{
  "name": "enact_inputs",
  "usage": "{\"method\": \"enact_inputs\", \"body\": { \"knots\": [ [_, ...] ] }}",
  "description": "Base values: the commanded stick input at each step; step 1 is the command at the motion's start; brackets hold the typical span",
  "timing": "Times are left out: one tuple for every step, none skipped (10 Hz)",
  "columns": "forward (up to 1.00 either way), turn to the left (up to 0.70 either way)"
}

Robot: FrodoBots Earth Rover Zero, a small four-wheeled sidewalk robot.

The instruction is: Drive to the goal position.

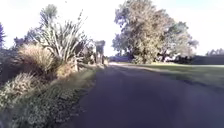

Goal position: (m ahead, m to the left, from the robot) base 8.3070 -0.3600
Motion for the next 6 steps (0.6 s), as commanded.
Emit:
{"method": "enact_inputs", "body": {
  "knots": [
    [1.0,-0.4],
    [1.0,-0.4],
    [1.0,0.0],
    [1.0,0.0],
    [1.0,0.0],
    [1.0,0.0]
  ]
}}
